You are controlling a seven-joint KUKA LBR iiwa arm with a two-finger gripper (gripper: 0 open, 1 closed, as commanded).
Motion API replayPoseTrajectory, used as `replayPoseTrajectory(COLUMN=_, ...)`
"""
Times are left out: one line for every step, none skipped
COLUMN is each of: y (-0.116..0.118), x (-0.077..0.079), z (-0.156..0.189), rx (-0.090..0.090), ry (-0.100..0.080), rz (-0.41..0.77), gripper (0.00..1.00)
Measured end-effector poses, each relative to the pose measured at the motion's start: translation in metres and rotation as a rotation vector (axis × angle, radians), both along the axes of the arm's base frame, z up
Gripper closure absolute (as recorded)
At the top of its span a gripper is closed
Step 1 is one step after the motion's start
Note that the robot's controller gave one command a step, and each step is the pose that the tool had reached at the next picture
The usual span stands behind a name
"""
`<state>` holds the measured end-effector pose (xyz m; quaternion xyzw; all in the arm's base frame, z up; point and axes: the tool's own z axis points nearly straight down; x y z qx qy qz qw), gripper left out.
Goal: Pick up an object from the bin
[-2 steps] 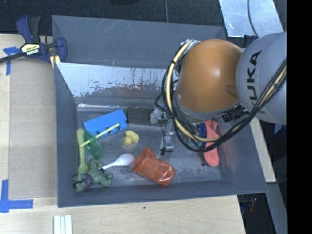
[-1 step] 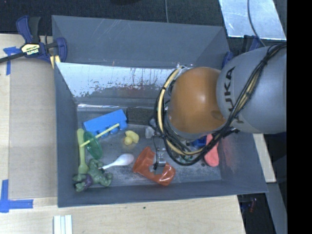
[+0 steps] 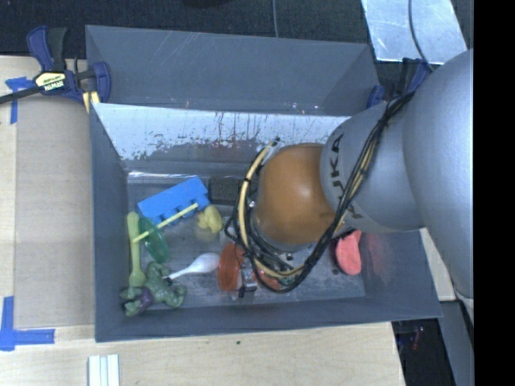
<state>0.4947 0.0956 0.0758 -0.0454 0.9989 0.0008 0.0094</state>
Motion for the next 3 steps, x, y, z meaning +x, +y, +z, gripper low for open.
replayPoseTrajectory(y=-0.0087, x=-0.0017, z=-0.0045, rx=-0.004, ry=0.003, rz=0.332, gripper=1.0)
replayPoseTrajectory(y=-0.0088, x=-0.0018, z=-0.0044, rx=-0.004, ry=0.004, rz=0.332, gripper=1.0)
replayPoseTrajectory(y=-0.0163, x=-0.0055, z=0.0052, rx=-0.004, ry=0.005, rz=0.308, gripper=1.0)
